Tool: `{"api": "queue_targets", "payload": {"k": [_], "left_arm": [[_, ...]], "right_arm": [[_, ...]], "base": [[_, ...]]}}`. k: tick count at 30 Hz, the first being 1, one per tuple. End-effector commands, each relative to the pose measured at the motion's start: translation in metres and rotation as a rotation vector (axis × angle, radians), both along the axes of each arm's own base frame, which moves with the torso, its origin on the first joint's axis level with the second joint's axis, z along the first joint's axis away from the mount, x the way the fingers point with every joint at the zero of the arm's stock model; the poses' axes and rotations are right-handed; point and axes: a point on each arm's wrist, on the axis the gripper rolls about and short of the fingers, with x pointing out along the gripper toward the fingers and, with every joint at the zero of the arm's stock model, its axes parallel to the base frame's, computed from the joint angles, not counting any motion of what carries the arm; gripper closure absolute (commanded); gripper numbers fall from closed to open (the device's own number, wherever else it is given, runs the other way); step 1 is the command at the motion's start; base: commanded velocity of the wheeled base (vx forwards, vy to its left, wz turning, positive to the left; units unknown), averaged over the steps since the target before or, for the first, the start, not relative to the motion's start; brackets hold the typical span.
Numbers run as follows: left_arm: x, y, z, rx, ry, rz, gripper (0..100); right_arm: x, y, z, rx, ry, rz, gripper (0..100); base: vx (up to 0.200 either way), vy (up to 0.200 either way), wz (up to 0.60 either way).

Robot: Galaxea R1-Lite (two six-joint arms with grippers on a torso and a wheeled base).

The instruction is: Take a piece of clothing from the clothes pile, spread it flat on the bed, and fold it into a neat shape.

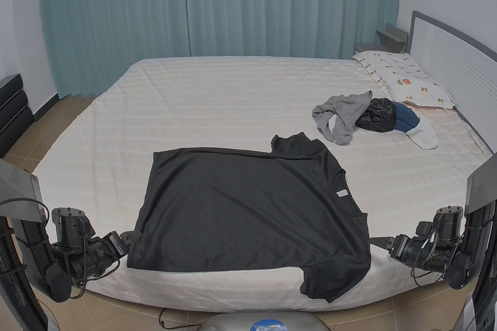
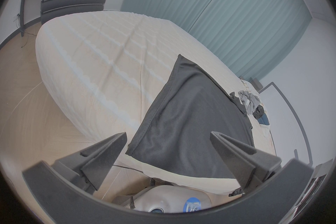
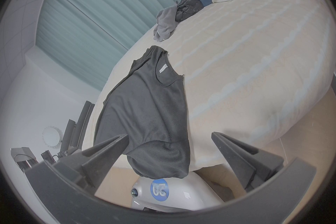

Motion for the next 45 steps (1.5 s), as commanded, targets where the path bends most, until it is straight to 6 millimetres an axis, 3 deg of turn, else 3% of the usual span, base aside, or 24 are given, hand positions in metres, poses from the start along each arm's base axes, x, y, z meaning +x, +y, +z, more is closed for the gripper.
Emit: {"api": "queue_targets", "payload": {"k": [1,7,19,31,41,45], "left_arm": [[0.000,0.002,0.000,-0.001,0.001,0.008,0],[0.001,0.001,-0.002,-0.001,0.005,0.007,0],[0.003,0.000,0.001,0.001,-0.015,0.001,0],[0.007,-0.001,0.005,-0.041,-0.041,0.024,0],[0.011,-0.002,0.008,-0.083,-0.061,0.049,0],[0.021,-0.002,0.013,-0.105,-0.100,0.056,0]], "right_arm": [[-0.003,0.000,0.004,0.005,-0.011,-0.001,0],[-0.002,0.000,0.004,0.007,-0.015,-0.002,0],[0.004,-0.005,0.014,0.029,-0.069,-0.039,0],[0.004,-0.004,0.013,0.033,-0.062,-0.038,0],[0.005,-0.003,0.013,0.036,-0.064,-0.033,0],[0.005,-0.002,0.013,0.037,-0.067,-0.032,0]], "base": [[0.000,0.200,0.00],[0.000,0.200,0.00],[0.000,0.000,0.00],[0.200,0.000,0.00],[0.000,0.000,0.00],[0.000,0.000,0.00]]}}
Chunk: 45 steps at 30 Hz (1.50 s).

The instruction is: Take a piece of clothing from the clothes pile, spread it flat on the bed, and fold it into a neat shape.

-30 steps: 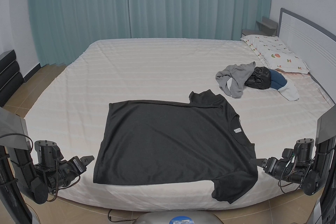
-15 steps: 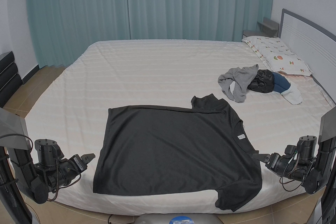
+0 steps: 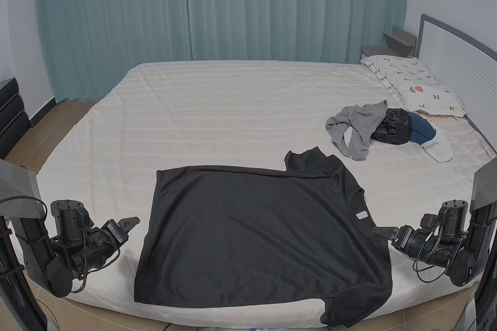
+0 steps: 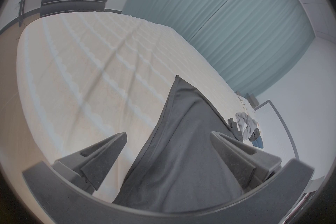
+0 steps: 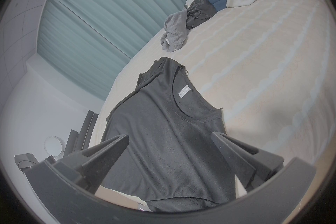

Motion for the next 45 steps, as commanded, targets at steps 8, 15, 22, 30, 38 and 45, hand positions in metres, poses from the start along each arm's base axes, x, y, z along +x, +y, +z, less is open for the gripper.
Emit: {"api": "queue_targets", "payload": {"k": [8,15,22,30,38,45], "left_arm": [[0.060,-0.003,0.012,-0.049,-0.121,0.010,0],[0.119,-0.003,0.002,-0.138,-0.057,-0.121,0],[0.194,0.003,-0.020,-0.143,-0.075,-0.141,0],[0.250,0.007,-0.030,-0.083,-0.110,-0.051,0],[0.261,0.010,-0.052,-0.028,-0.103,0.024,0],[0.270,0.005,-0.050,-0.033,-0.136,0.017,0]], "right_arm": [[0.001,0.004,0.002,0.058,0.008,-0.013,0],[0.001,0.005,0.001,0.061,0.016,-0.010,0],[-0.001,0.012,-0.001,0.080,0.036,0.005,0],[-0.003,0.017,-0.001,0.081,0.041,0.030,0],[0.000,0.018,-0.005,0.080,0.049,0.028,0],[0.000,0.018,-0.006,0.079,0.051,0.029,0]], "base": [[0.000,0.000,0.00],[0.000,0.000,0.00],[0.000,0.000,0.00],[0.000,0.000,0.00],[0.000,0.000,0.00],[0.000,0.000,0.00]]}}
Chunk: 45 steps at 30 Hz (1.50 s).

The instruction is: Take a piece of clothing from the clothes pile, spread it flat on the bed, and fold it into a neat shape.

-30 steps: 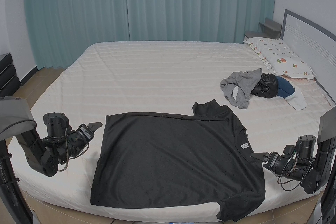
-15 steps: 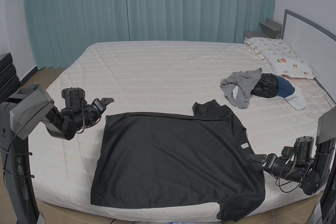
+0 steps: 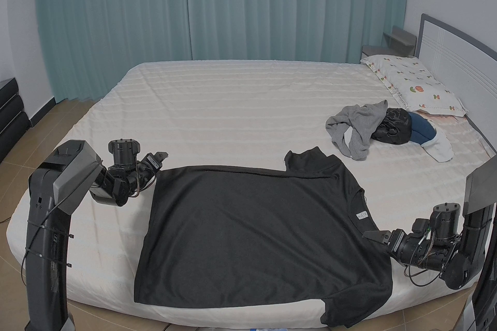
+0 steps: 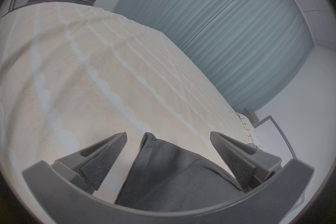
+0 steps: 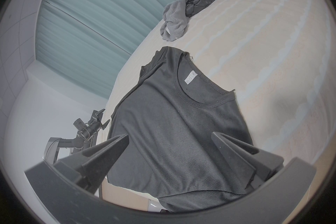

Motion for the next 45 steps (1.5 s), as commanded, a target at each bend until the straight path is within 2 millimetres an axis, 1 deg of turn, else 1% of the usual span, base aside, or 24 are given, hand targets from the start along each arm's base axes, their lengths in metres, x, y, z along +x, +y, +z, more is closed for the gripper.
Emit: {"api": "queue_targets", "payload": {"k": [1,4,7,8,15,16,18,20,24,27,28,29,31,32,33,34,35,36,37,39,40,41,45], "left_arm": [[0.005,-0.002,-0.010,-0.002,0.002,-0.002,0],[0.005,-0.005,-0.012,-0.003,0.009,-0.011,0],[0.006,-0.008,-0.021,-0.001,0.024,-0.020,0],[0.007,-0.008,-0.021,-0.001,0.020,-0.020,100],[0.012,-0.008,-0.015,0.007,-0.016,0.004,100],[0.014,-0.007,-0.011,0.010,-0.030,0.018,100],[0.015,-0.006,-0.007,0.011,-0.042,0.036,100],[0.016,-0.007,-0.006,0.007,-0.051,0.054,100],[0.016,-0.006,0.000,-0.012,-0.072,0.068,100],[0.015,-0.006,0.004,-0.022,-0.084,0.074,100],[0.013,-0.006,0.003,-0.030,-0.077,0.075,100],[0.012,-0.006,0.002,-0.029,-0.073,0.075,100],[0.009,-0.005,-0.001,-0.030,-0.066,0.077,100],[0.009,-0.005,-0.001,-0.031,-0.073,0.077,100],[0.008,-0.005,-0.001,-0.031,-0.074,0.077,100],[0.006,-0.005,0.000,-0.031,-0.079,0.077,100],[0.006,-0.005,0.000,-0.031,-0.079,0.077,100],[0.003,-0.005,0.001,-0.032,-0.076,0.078,100],[0.001,-0.005,0.001,-0.033,-0.071,0.076,100],[-0.001,-0.005,-0.001,-0.032,-0.060,0.075,100],[-0.001,-0.005,-0.002,-0.032,-0.060,0.075,100],[-0.002,-0.005,-0.004,-0.032,-0.056,0.075,100],[-0.004,-0.005,-0.005,-0.033,-0.045,0.076,100]], "right_arm": [[0.001,0.001,-0.001,0.000,-0.002,0.002,0],[0.001,0.001,-0.001,0.000,-0.004,0.002,0],[0.001,0.000,-0.001,0.000,-0.002,0.001,0],[0.001,0.000,-0.001,-0.001,-0.004,-0.001,0],[0.005,0.000,0.005,-0.006,-0.045,-0.009,0],[0.007,0.001,0.005,-0.004,-0.051,-0.008,0],[0.014,0.001,0.005,-0.002,-0.072,-0.012,0],[0.027,0.000,0.007,-0.003,-0.117,-0.020,0],[0.058,-0.001,0.011,0.000,-0.205,-0.031,0],[0.082,0.001,0.009,-0.018,-0.218,-0.026,0],[0.098,0.001,0.009,-0.044,-0.223,-0.015,0],[0.105,0.002,0.008,-0.055,-0.220,-0.011,0],[0.130,0.002,0.006,-0.084,-0.200,-0.001,0],[0.138,0.004,0.006,-0.087,-0.190,0.005,0],[0.141,0.004,0.006,-0.088,-0.186,0.005,0],[0.156,0.006,0.004,-0.091,-0.173,0.007,0],[0.156,0.006,0.004,-0.091,-0.173,0.007,0],[0.176,0.005,0.001,-0.097,-0.162,-0.006,0],[0.185,0.005,-0.001,-0.102,-0.154,-0.016,0],[0.201,0.003,-0.007,-0.111,-0.136,-0.029,0],[0.202,0.003,-0.007,-0.111,-0.134,-0.029,0],[0.213,0.003,-0.011,-0.118,-0.123,-0.028,0],[0.237,-0.001,-0.016,-0.146,-0.106,-0.026,0]], "base": [[0.000,0.000,0.00],[0.000,0.000,0.00],[0.000,0.000,0.00],[0.000,0.000,0.00],[0.000,0.000,0.00],[0.000,0.000,0.00],[0.000,0.000,0.00],[0.000,0.000,0.00],[0.000,0.000,0.00],[0.000,0.000,0.00],[0.000,0.000,0.00],[0.000,0.000,0.00],[0.000,0.000,0.00],[0.000,0.000,0.00],[0.000,0.000,0.00],[0.000,0.000,0.00],[0.000,0.000,0.00],[0.000,0.000,0.00],[0.000,0.000,0.00],[0.000,0.000,0.00],[0.000,0.000,0.00],[0.000,0.000,0.00],[0.000,0.000,0.00]]}}
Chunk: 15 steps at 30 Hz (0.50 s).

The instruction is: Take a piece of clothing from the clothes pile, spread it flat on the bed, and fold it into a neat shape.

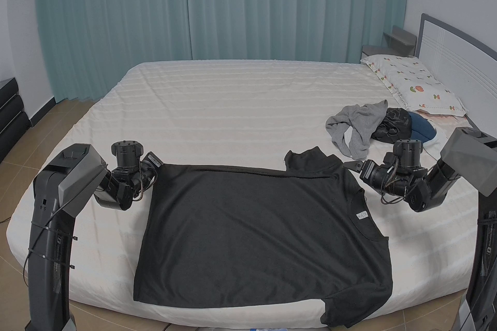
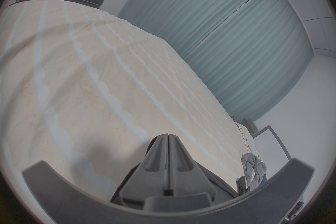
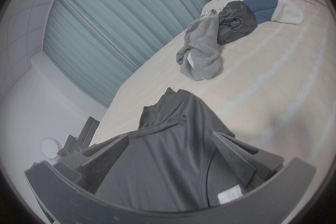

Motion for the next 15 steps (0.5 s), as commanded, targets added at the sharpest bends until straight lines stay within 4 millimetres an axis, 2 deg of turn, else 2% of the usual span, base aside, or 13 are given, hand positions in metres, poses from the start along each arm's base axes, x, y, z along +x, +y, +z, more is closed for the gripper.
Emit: {"api": "queue_targets", "payload": {"k": [1,9,15], "left_arm": [[-0.009,0.000,-0.001,-0.004,0.021,0.001,100],[-0.012,0.000,-0.005,-0.003,0.024,0.000,100],[-0.012,0.000,-0.004,-0.003,0.023,0.000,100]], "right_arm": [[0.050,-0.005,-0.037,-0.046,0.084,-0.014,0],[0.086,0.001,-0.059,-0.044,0.061,-0.005,0],[0.096,0.009,-0.069,-0.042,0.038,0.005,0]], "base": [[0.000,0.000,0.00],[0.000,0.000,0.00],[0.000,0.000,0.00]]}}
